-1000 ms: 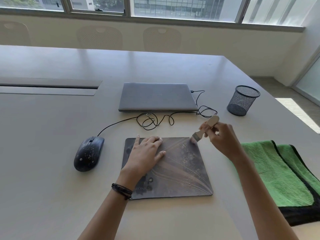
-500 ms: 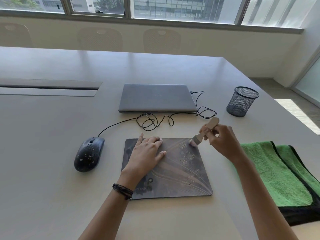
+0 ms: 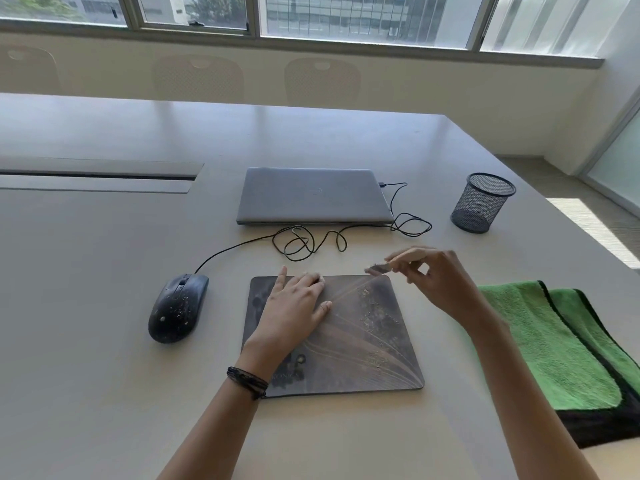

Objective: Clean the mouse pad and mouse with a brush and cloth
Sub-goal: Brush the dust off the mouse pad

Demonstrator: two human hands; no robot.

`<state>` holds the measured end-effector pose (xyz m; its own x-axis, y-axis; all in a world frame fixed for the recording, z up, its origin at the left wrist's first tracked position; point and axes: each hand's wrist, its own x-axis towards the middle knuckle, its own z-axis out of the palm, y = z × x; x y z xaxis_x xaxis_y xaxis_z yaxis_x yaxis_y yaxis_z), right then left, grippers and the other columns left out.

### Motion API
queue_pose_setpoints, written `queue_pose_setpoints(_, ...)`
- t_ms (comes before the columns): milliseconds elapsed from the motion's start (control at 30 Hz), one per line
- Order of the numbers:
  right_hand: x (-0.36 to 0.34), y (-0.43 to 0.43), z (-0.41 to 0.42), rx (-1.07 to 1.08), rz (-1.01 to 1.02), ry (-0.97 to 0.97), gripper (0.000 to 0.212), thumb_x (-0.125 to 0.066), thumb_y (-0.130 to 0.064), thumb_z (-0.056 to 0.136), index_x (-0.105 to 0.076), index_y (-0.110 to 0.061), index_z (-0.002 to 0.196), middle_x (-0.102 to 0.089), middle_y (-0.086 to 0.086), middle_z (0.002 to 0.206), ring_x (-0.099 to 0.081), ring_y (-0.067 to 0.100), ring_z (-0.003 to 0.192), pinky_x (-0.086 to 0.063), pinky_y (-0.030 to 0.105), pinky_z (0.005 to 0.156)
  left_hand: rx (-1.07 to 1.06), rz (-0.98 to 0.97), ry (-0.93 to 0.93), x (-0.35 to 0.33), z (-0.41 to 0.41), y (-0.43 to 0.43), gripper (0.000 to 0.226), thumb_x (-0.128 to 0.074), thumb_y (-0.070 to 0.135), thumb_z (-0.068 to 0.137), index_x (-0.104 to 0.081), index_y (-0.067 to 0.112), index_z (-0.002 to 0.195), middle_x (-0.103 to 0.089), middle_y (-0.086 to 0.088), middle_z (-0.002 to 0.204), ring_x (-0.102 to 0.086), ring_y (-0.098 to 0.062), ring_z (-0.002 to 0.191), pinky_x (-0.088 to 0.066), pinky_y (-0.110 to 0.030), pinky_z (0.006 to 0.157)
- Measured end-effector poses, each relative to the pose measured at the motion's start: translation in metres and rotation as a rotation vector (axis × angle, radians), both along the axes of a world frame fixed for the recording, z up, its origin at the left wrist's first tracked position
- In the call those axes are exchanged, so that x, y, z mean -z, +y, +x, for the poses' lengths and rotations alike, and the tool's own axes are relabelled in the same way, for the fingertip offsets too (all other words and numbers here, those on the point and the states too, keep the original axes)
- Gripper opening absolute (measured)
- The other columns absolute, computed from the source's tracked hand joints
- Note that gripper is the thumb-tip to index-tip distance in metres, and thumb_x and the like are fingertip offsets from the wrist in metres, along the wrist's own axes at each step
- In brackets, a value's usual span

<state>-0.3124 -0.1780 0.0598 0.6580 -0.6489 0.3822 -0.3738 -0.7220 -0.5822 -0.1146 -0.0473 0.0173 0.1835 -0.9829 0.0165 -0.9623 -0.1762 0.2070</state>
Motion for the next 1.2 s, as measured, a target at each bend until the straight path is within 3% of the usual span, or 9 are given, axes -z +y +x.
queue_pose_setpoints(133, 0.007, 0.001, 0.004, -0.114, 0.004, 0.01, 0.012, -0.066, -0.008, 0.083, -0.073, -0.018, 0.079, -0.07, -0.012, 0.088, -0.06, 0.007, 0.059, -0.055, 0.039, 0.061, 0.0, 0.001, 0.0, 0.0, 0.0, 0.0, 0.052, -0.033, 0.043, 0.097, -0.032, 0.019, 0.143, -0.033, 0.006, 0.149, -0.029, -0.011, 0.137, 0.006, -0.038, 0.119)
queue_pose_setpoints(200, 0.008, 0.001, 0.001, -0.174, 0.016, 0.042, 0.014, -0.065, -0.006, 0.084, -0.072, -0.018, 0.081, -0.07, -0.012, 0.087, -0.06, 0.011, 0.062, -0.053, 0.038, 0.06, 0.0, 0.004, -0.002, 0.0, 0.001, 0.0, 0.052, -0.033, 0.043, 0.097, -0.033, 0.018, 0.143, -0.033, 0.006, 0.149, -0.029, -0.011, 0.137, 0.005, -0.038, 0.119)
queue_pose_setpoints(333, 0.0, -0.001, -0.007, -0.182, 0.041, 0.08, 0.016, -0.062, -0.011, 0.085, -0.069, -0.024, 0.08, -0.071, -0.012, 0.086, -0.065, 0.016, 0.067, -0.046, 0.024, 0.058, 0.001, 0.006, -0.002, 0.001, 0.001, -0.001, 0.052, -0.033, 0.042, 0.097, -0.032, 0.018, 0.143, -0.032, 0.005, 0.149, -0.029, -0.011, 0.138, 0.005, -0.039, 0.12)
queue_pose_setpoints(433, -0.006, -0.003, -0.003, -0.094, -0.037, 0.018, 0.016, -0.065, -0.011, 0.084, -0.069, -0.024, 0.076, -0.07, -0.021, 0.085, -0.059, 0.005, 0.057, -0.038, 0.011, 0.054, 0.004, 0.006, -0.001, 0.001, 0.0, -0.002, 0.052, -0.033, 0.042, 0.097, -0.033, 0.018, 0.143, -0.032, 0.005, 0.149, -0.029, -0.011, 0.138, 0.005, -0.039, 0.119)
queue_pose_setpoints(567, 0.0, 0.002, 0.01, -0.067, -0.058, 0.054, 0.012, -0.066, -0.011, 0.083, -0.072, -0.021, 0.079, -0.071, -0.015, 0.088, -0.064, 0.013, 0.062, -0.054, 0.036, 0.061, -0.001, 0.015, 0.003, 0.001, 0.001, -0.002, 0.051, -0.034, 0.042, 0.097, -0.033, 0.019, 0.143, -0.032, 0.006, 0.149, -0.03, -0.011, 0.137, 0.005, -0.041, 0.119)
queue_pose_setpoints(633, 0.003, 0.005, 0.011, -0.107, -0.01, 0.107, 0.01, -0.065, -0.011, 0.083, -0.072, -0.016, 0.08, -0.073, -0.009, 0.087, -0.066, 0.017, 0.067, -0.054, 0.045, 0.067, 0.0, 0.01, 0.008, 0.002, 0.001, -0.002, 0.051, -0.034, 0.042, 0.097, -0.033, 0.019, 0.142, -0.033, 0.007, 0.148, -0.031, -0.011, 0.136, 0.005, -0.041, 0.119)
queue_pose_setpoints(833, -0.009, -0.001, 0.0, -0.163, 0.009, 0.155, 0.014, -0.065, -0.019, 0.084, -0.072, -0.031, 0.082, -0.073, -0.011, 0.08, -0.059, 0.001, 0.057, -0.053, 0.035, 0.062, 0.003, 0.0, 0.019, 0.003, 0.002, -0.001, 0.048, -0.033, 0.039, 0.098, -0.033, 0.02, 0.142, -0.033, 0.007, 0.148, -0.03, -0.011, 0.137, 0.006, -0.041, 0.118)
queue_pose_setpoints(1000, -0.001, 0.0, 0.012, -0.111, -0.043, 0.059, 0.011, -0.065, -0.012, 0.084, -0.074, -0.019, 0.083, -0.072, -0.012, 0.091, -0.066, 0.019, 0.068, -0.054, 0.044, 0.066, -0.007, -0.036, 0.042, 0.005, 0.003, -0.001, 0.042, -0.029, 0.02, 0.099, -0.035, 0.021, 0.141, -0.033, 0.008, 0.148, -0.029, -0.01, 0.137, 0.006, -0.042, 0.118)
queue_pose_setpoints(1200, 0.003, 0.002, 0.008, -0.254, 0.035, 0.156, 0.011, -0.066, -0.016, 0.084, -0.075, -0.023, 0.085, -0.073, -0.011, 0.088, -0.067, 0.019, 0.074, -0.054, 0.041, 0.068, -0.007, -0.04, 0.056, 0.006, 0.005, -0.002, 0.042, -0.03, 0.022, 0.099, -0.037, 0.022, 0.141, -0.033, 0.009, 0.148, -0.03, -0.009, 0.137, 0.005, -0.044, 0.119)
